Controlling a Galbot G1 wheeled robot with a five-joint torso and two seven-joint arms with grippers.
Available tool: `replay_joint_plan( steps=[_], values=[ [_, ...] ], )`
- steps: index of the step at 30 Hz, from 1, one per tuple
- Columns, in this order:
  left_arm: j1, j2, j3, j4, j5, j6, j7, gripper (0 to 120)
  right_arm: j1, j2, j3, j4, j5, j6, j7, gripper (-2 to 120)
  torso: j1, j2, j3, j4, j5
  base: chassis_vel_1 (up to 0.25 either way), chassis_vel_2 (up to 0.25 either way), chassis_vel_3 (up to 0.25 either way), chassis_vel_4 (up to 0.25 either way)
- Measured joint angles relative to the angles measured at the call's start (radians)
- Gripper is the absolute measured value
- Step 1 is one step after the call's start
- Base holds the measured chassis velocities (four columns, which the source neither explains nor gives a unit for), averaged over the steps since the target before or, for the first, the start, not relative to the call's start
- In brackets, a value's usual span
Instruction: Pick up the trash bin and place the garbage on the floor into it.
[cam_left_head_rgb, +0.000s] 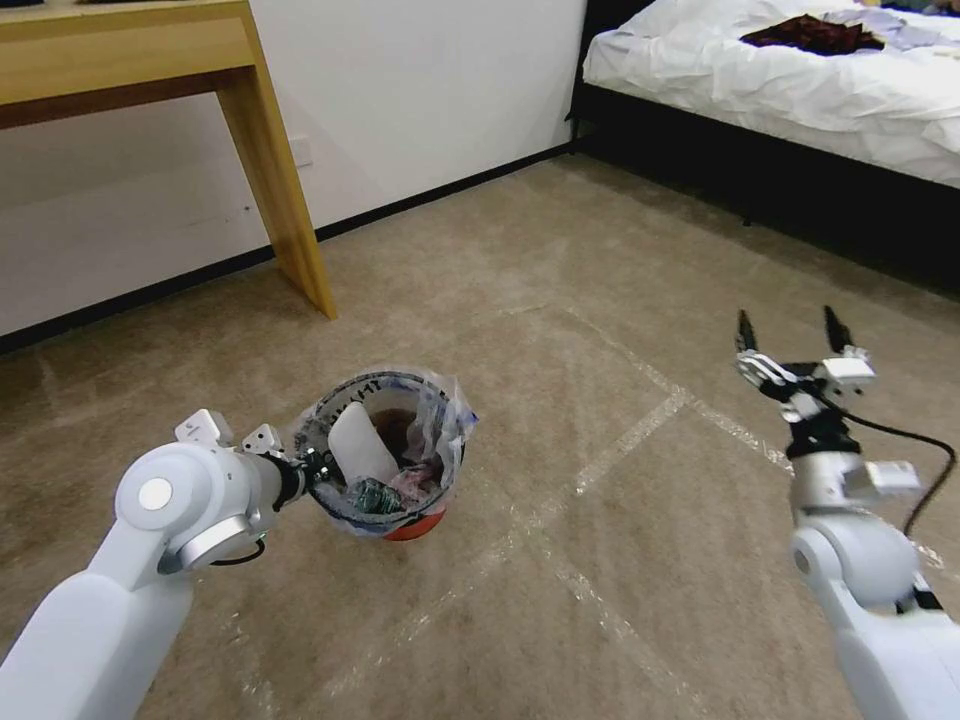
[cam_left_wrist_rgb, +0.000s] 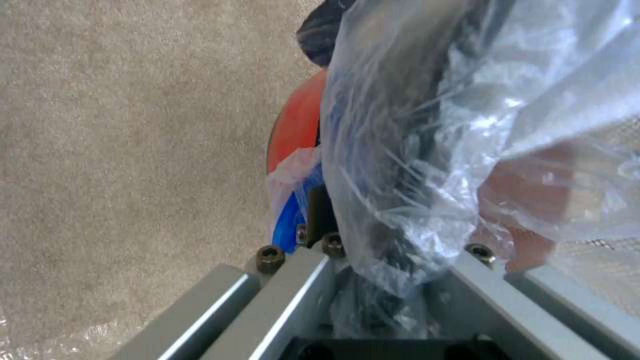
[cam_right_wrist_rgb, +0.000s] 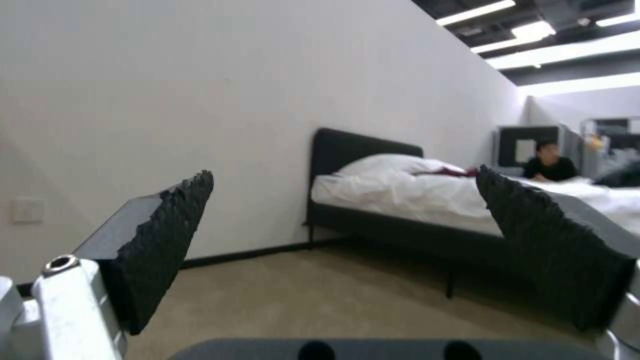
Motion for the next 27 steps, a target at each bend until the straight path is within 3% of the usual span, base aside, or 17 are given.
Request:
replay_joint_plan(
  steps=[2,13,27],
  values=[
    [0.002,-0.002,-0.002,-0.005,-0.007,0.002,-0.003,0,-0.040,0.056,0.020,0.003,-0.056,0.018,-0.024,100,0.000,0.000,0.000,0.0000,0.0000,0.000,0.000,0.000,0.000],
    [0.012,0.013,-0.010,-0.021,-0.032,0.007,-0.014,0,-0.101,0.193,0.021,0.003,-0.176,0.069,-0.062,100,0.000,0.000,0.000,0.0001,-0.0001,0.000,0.000,0.000,0.000],
    [0.010,0.016,0.004,-0.017,-0.041,0.024,-0.017,0,-0.118,0.226,-0.003,-0.024,-0.205,0.114,-0.081,100,0.000,0.000,0.000,0.0001,0.0001,0.000,0.000,0.000,0.000]
  ],
)
